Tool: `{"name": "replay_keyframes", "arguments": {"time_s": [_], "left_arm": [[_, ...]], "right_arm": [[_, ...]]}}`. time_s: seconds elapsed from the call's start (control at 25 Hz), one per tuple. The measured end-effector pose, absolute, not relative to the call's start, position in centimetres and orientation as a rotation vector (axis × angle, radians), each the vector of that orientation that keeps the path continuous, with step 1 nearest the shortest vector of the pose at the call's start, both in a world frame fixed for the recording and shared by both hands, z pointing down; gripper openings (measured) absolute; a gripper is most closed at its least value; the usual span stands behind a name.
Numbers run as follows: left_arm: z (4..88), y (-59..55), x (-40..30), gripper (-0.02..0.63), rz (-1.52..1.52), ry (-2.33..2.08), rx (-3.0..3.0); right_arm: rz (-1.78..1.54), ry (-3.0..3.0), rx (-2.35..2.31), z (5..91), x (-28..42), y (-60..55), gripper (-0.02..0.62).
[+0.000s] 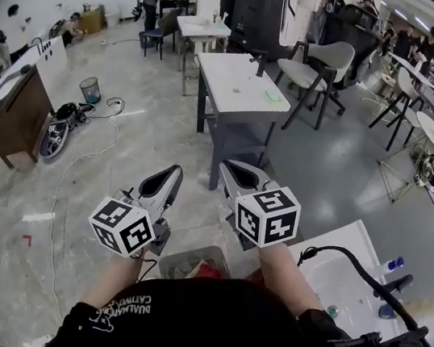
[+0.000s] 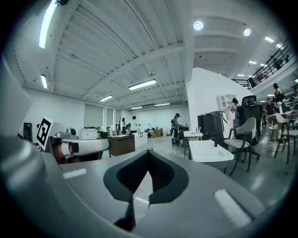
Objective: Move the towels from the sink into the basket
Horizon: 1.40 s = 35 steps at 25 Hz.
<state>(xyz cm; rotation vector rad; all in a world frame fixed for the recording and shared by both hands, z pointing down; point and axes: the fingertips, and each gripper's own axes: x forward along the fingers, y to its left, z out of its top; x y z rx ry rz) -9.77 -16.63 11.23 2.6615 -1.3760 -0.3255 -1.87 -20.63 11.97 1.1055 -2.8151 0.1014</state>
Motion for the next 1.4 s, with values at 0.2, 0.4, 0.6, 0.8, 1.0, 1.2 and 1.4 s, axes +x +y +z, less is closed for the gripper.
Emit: {"name": "replay_keyframes", "arguments": {"time_s": [0.2,0.4,0.6,0.8,1.0,1.2,1.4], "left_arm": [[11.2,-16.1,-9.4,0.004,-0.361,-1.401,2.664],[11.6,-15.0,-9.2,0.005,-0.331,-1.473,2.675],[11.8,-13.4,-10.4,0.005,-0.305,-1.498,2.636],[11.0,-12.9,-12.8,0.004,-0.382,-1.545,2.593],[10.9,-11.8,-14.4,0.004,-0.391,-1.545,2.602],[10.4,-10.2,-16.9,0.003,-0.377,-1.521,2.609],[9.9,-7.6,-19.7,0.004,-0.363,-1.504,2.624]], "right_arm": [[0.117,-2.822,1.089,12.3,-1.3,-20.5,0.005],[0.143,-2.844,1.001,13.4,-1.9,-19.6,0.005],[0.168,-2.88,0.931,13.2,-3.7,-18.8,0.005],[0.167,-2.912,0.89,12.9,-5.7,-18.5,0.005],[0.169,-2.91,0.882,13.0,-7.6,-17.9,0.005],[0.159,-2.913,0.87,12.3,-10.7,-16.0,0.005],[0.175,-2.921,0.896,11.8,-13.3,-13.7,0.005]]}}
